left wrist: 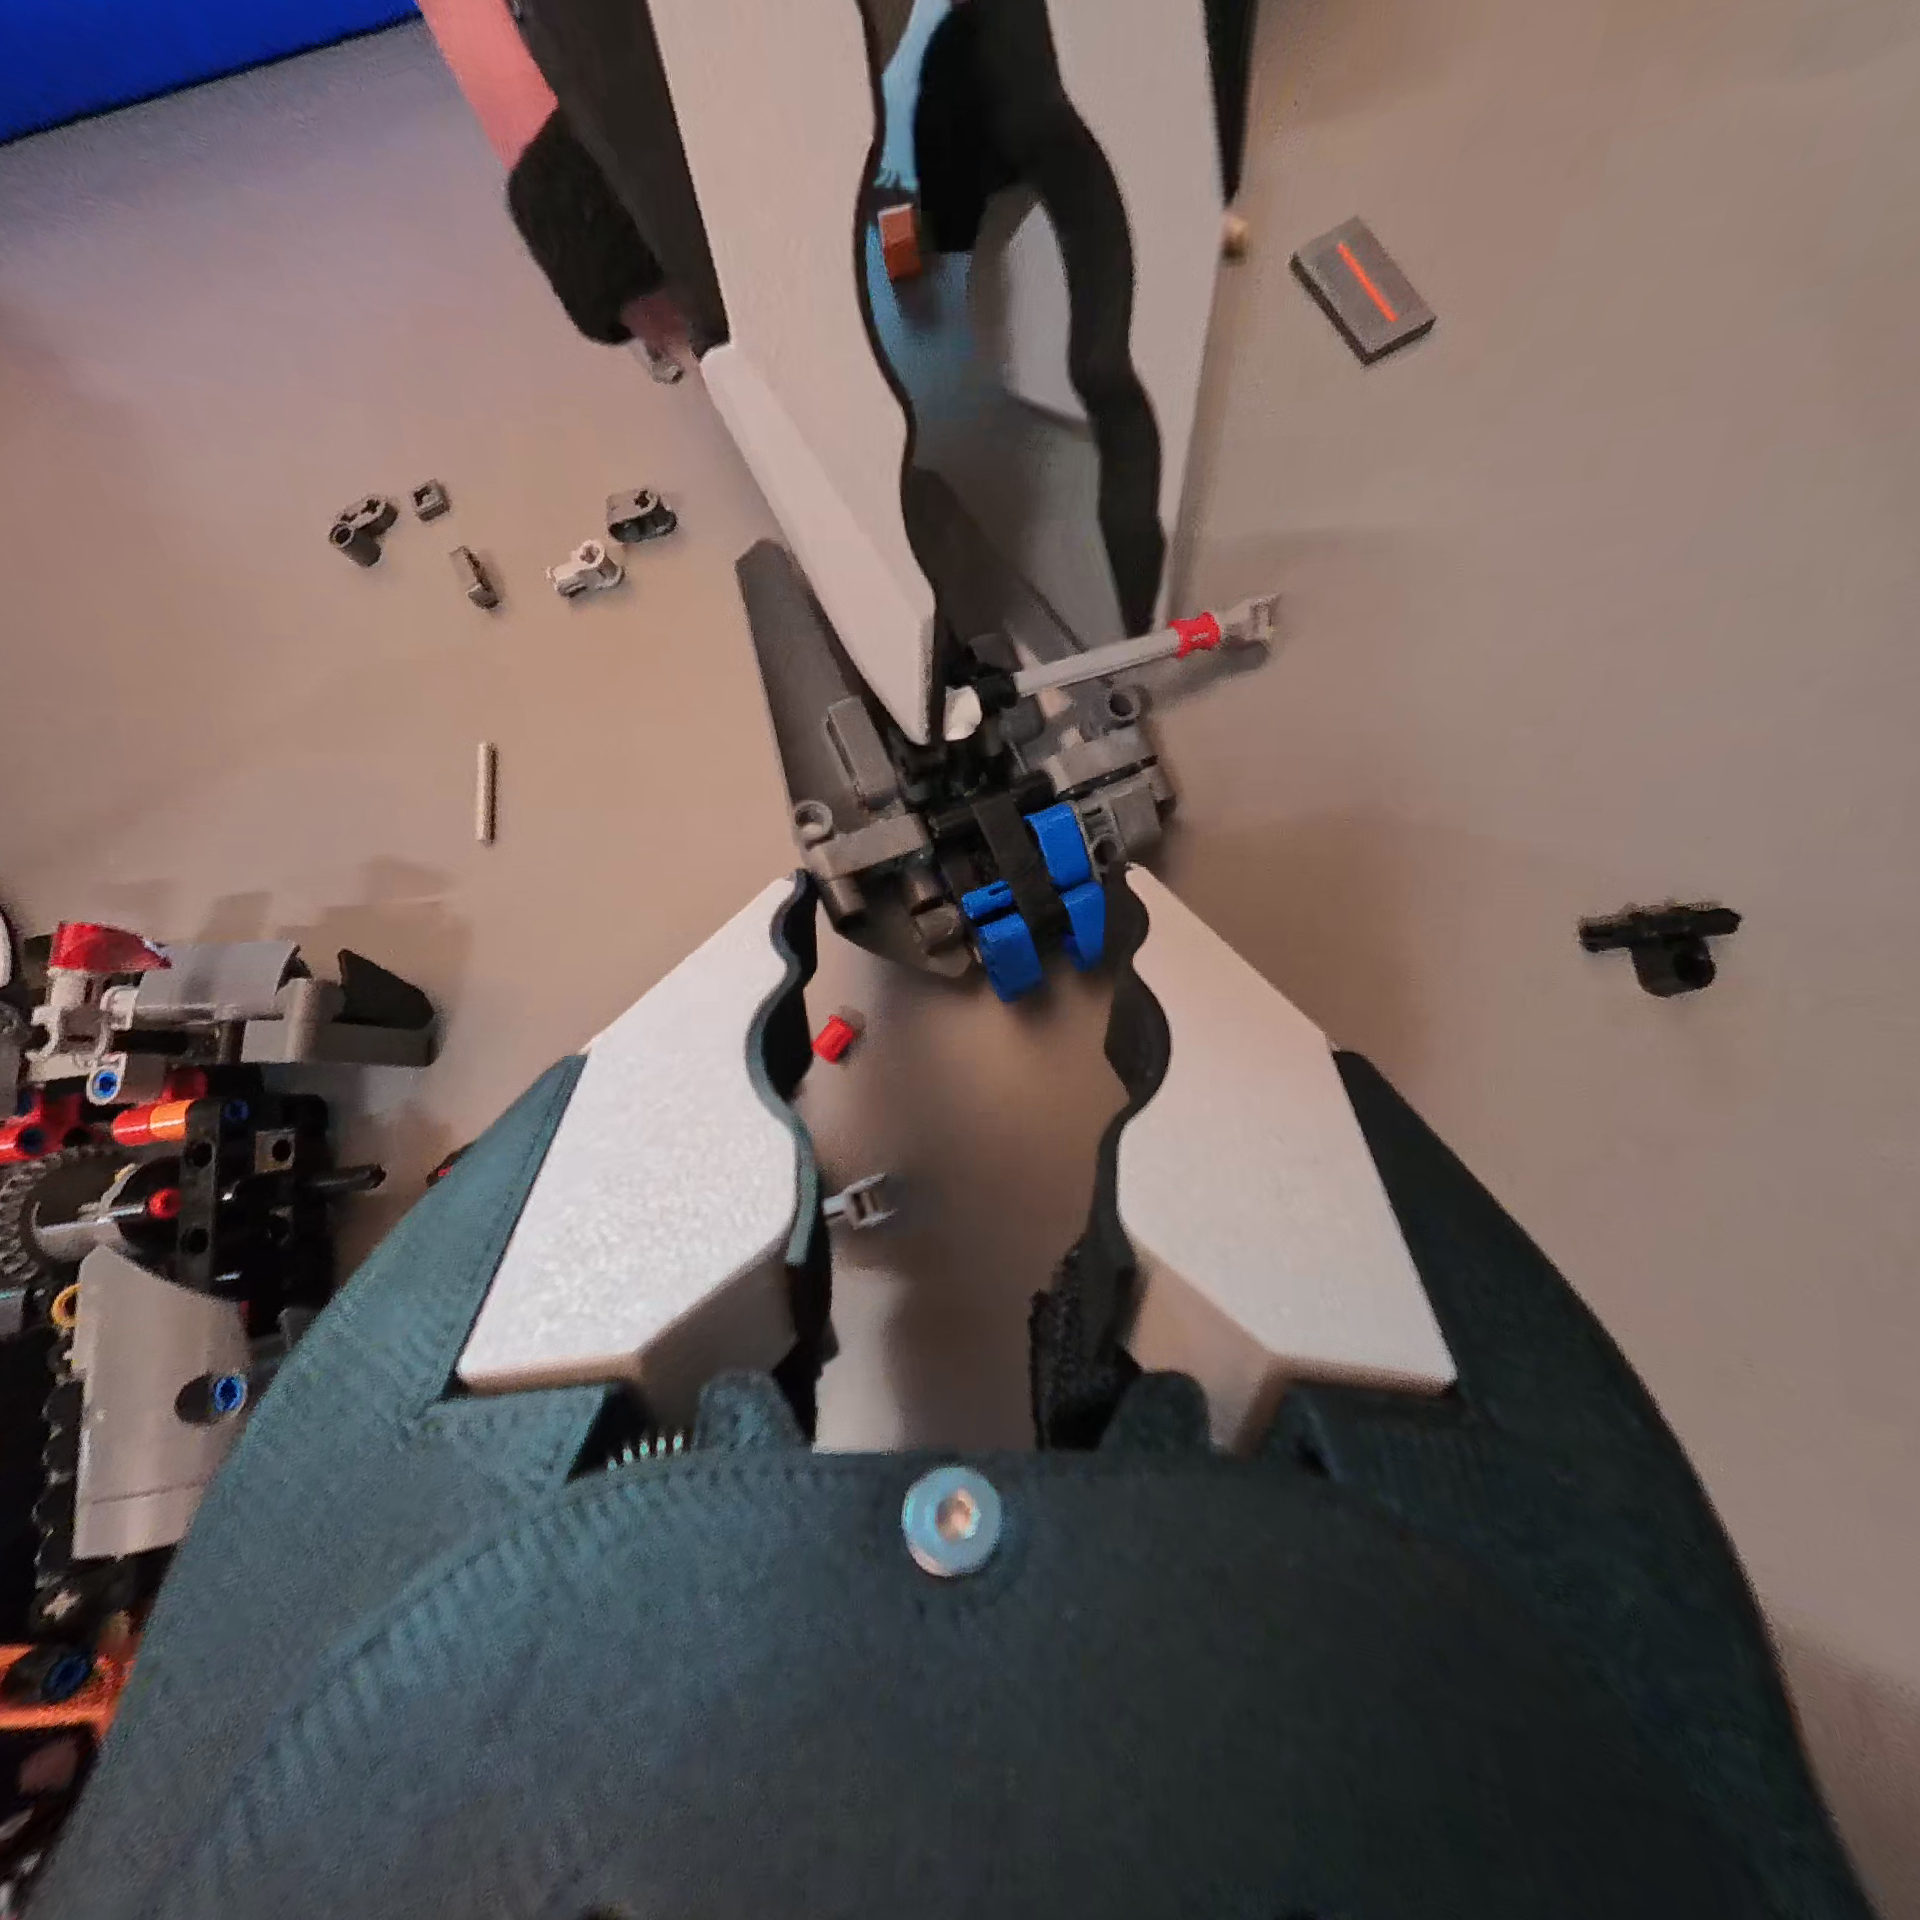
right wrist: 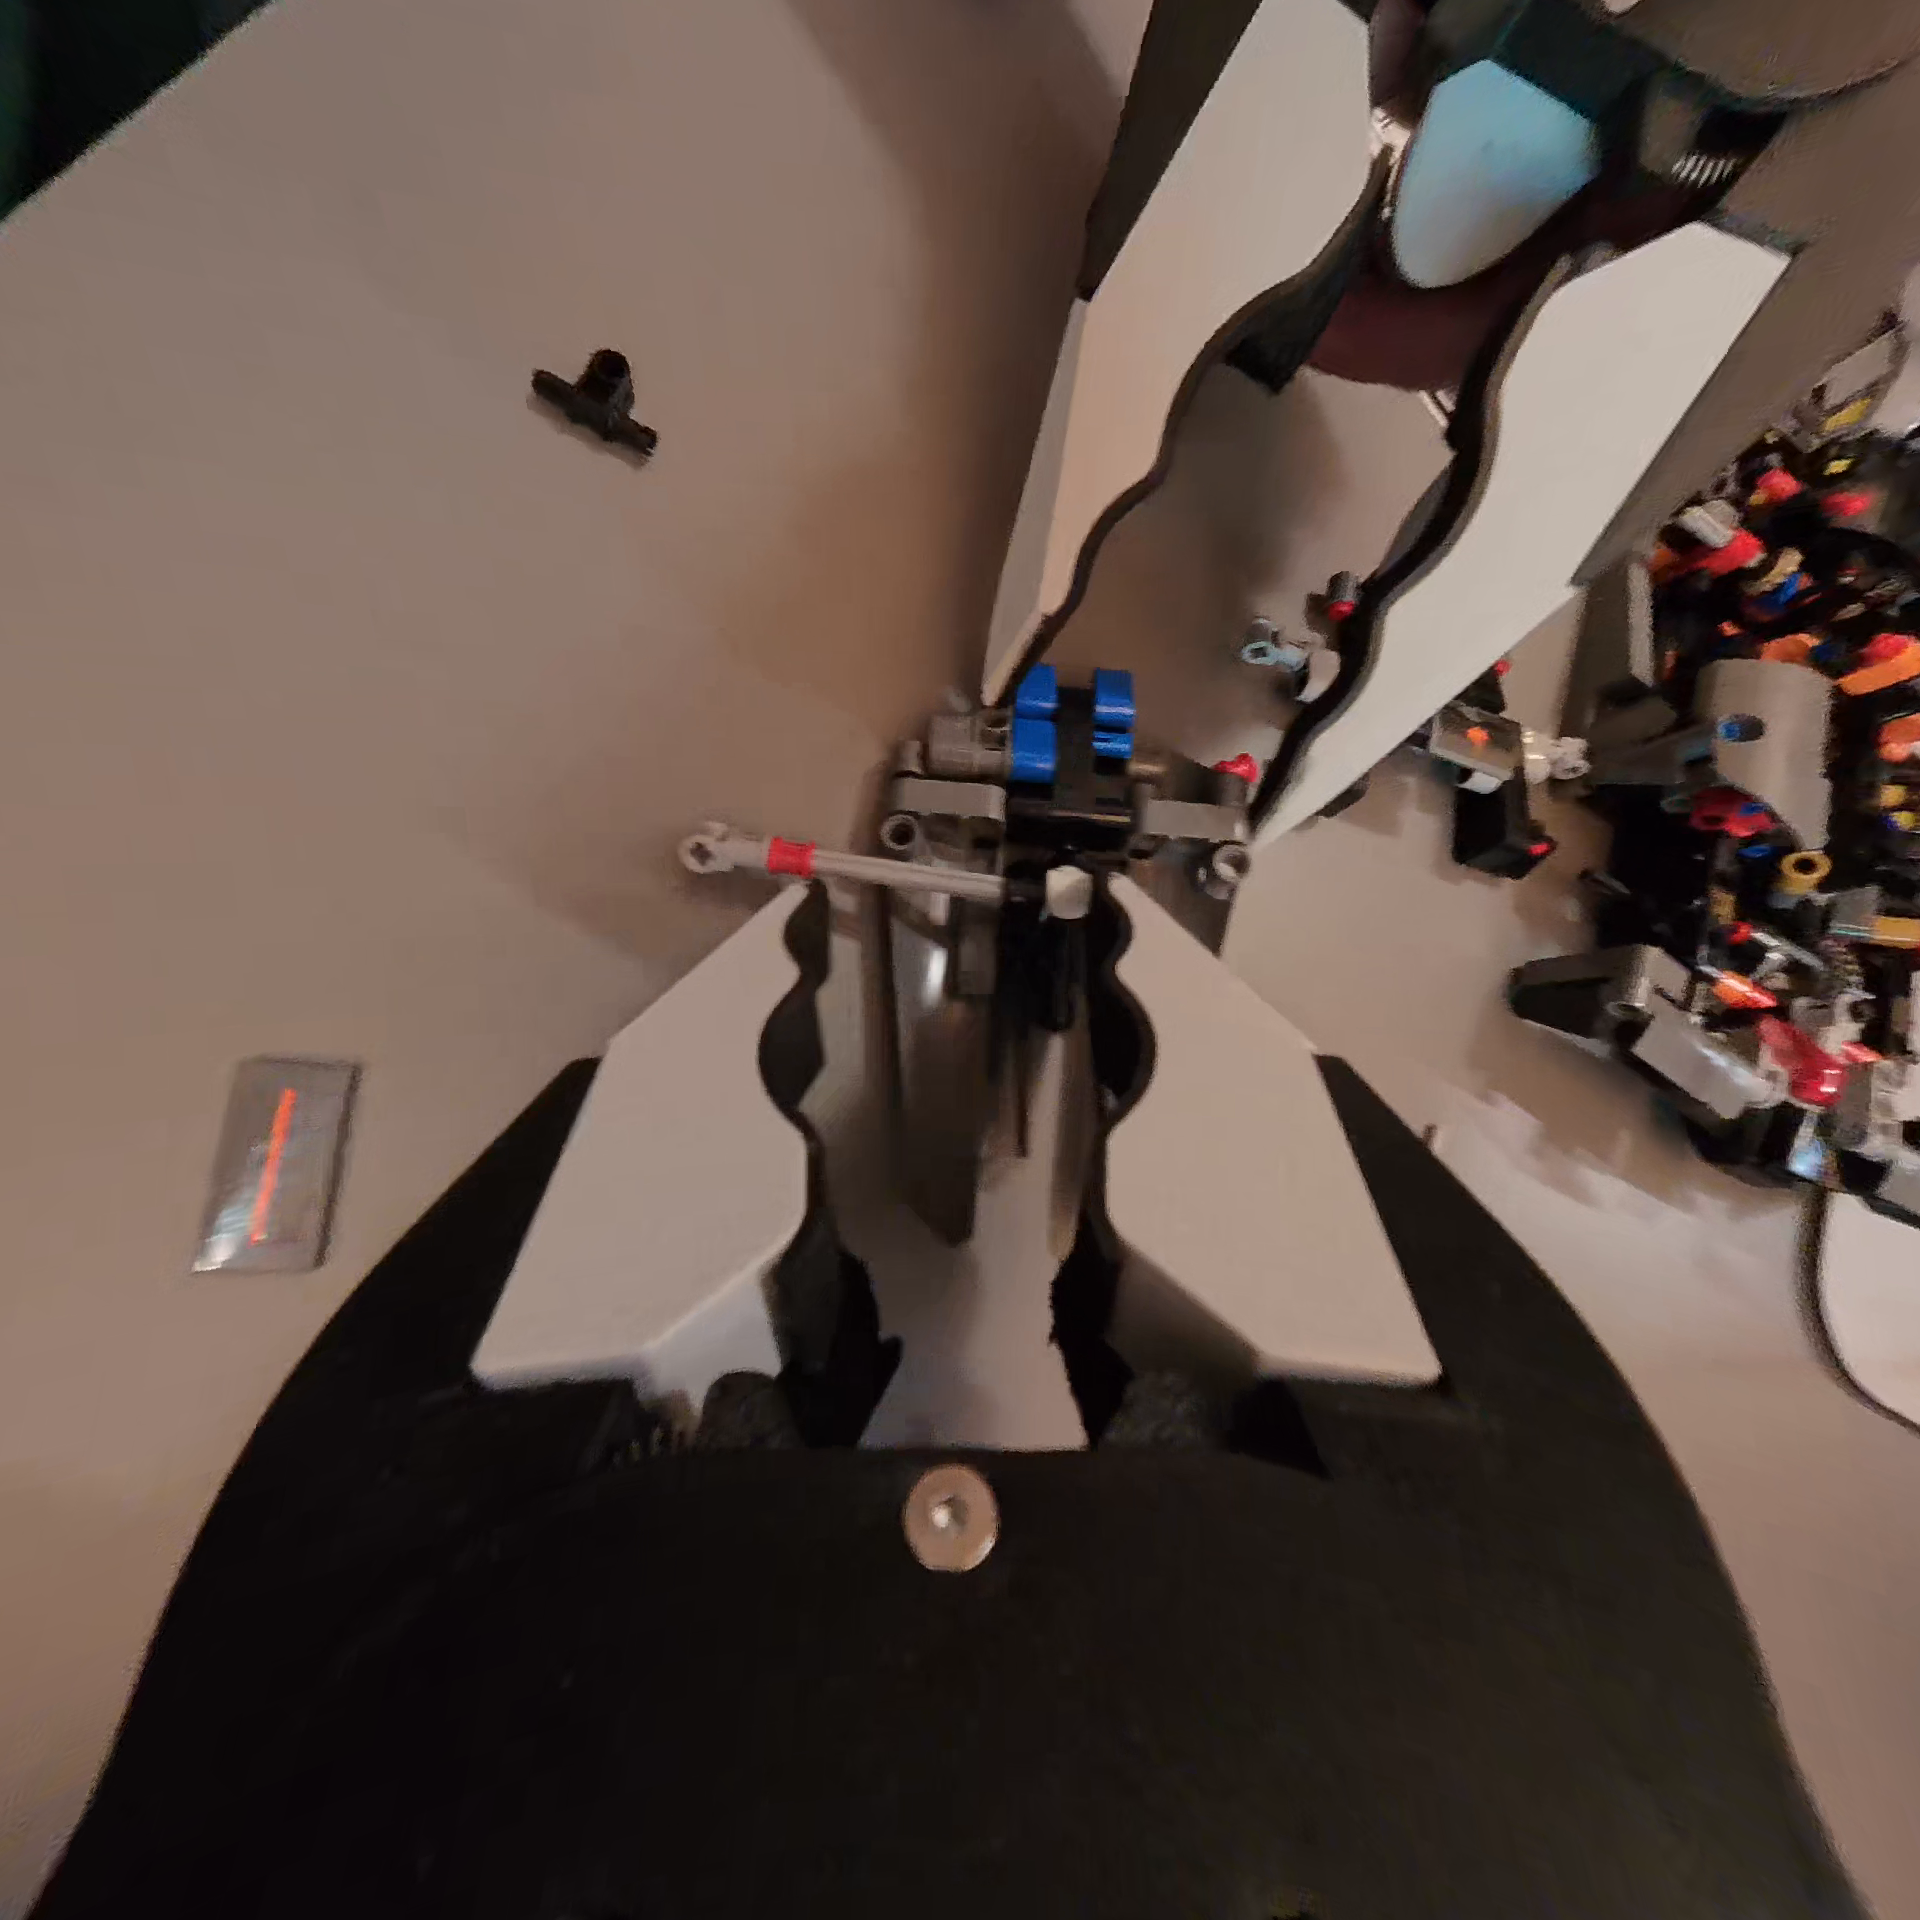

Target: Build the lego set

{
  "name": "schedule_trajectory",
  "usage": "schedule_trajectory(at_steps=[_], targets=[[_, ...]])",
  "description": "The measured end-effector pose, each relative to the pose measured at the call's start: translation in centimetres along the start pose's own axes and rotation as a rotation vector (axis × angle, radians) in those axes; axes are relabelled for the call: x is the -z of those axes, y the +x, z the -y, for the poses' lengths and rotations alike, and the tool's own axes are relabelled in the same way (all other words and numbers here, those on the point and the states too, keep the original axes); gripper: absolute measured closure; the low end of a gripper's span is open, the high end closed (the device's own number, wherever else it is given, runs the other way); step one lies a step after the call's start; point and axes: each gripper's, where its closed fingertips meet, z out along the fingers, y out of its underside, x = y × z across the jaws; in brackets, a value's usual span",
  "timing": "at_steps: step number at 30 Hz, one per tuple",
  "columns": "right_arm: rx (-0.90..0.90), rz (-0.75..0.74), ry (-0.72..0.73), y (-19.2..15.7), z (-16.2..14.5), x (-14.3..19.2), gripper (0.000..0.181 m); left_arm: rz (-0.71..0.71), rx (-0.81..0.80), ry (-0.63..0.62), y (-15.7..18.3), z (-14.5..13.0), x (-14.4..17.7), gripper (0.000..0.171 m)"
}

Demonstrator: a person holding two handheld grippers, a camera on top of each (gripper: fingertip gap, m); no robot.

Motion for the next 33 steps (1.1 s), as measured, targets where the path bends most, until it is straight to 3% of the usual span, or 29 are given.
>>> schedule_trajectory(at_steps=[5, 10, 19, 26, 33], targets=[[-0.059, 0.114, 0.005, -1.0, 0.1, 0.9, 0.109, 0.025, 0.006, -0.005, -0.5, -0.3, 0.2, 0.119], [-0.060, 0.114, -0.025, -1.4, 0.1, 0.2, 0.096, 0.027, 0.007, -0.003, -0.4, -0.2, 0.2, 0.119], [-0.063, 0.046, -0.014, -0.4, 0.0, 0.1, 0.119, 0.037, 0.012, 0.005, -0.3, -0.1, 0.1, 0.119], [-0.091, 0.113, -0.030, -1.3, 0.1, 0.2, 0.099, 0.047, 0.017, 0.009, -0.3, -0.1, 0.1, 0.119], [-0.083, 0.064, -0.038, -0.9, 0.2, -0.1, 0.106, 0.039, 0.036, 0.025, -0.3, -0.2, 0.1, 0.119]])
